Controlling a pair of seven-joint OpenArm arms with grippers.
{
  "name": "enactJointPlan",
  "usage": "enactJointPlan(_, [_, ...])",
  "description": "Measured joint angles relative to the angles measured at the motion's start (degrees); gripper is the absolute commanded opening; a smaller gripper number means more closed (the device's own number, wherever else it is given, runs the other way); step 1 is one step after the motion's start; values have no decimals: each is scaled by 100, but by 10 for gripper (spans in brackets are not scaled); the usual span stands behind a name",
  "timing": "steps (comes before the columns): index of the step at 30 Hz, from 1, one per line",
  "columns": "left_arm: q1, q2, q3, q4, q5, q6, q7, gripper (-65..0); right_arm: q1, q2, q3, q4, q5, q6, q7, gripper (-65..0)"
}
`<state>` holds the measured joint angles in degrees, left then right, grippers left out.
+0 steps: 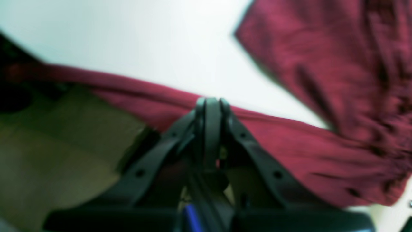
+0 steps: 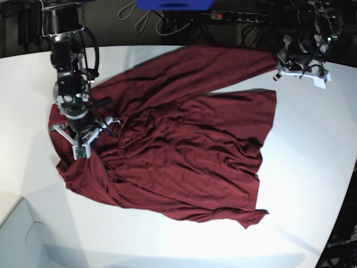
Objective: Layout the t-shirt on the table in an organized manner, then fold the t-shirt properly
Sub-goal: 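Lift the shirt edge with the left gripper and pull it outward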
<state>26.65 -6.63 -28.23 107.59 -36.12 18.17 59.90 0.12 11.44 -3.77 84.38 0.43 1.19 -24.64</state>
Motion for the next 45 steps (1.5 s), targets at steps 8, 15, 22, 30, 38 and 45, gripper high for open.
enactJointPlan(8, [-157,186,24,-63,339,24,22,-650,-4,28,2,0,0,0,-7,-650])
enactJointPlan(15, [-452,175,13,-597,581,4,-11,-650,15,26,0,0,0,0,0,-650])
enactJointPlan(22, [-839,127,-9,-1027,476,-42,-391,-650,31,28,0,0,-2,0,-2,-650])
enactJointPlan(30, [-1604,125,361,-1362,1585,-35,-363,-650,66,66,-9,0,2,0,15,-650])
enactJointPlan(38, [-2280,120,721,-1840,1961,-22,-361,-650,111,238,-4,0,-17,0,-9,-650])
enactJointPlan(45, [-2736,155,1139,-2072,2243,-20,-258,-650,111,236,232,0,-4,0,-17,-650])
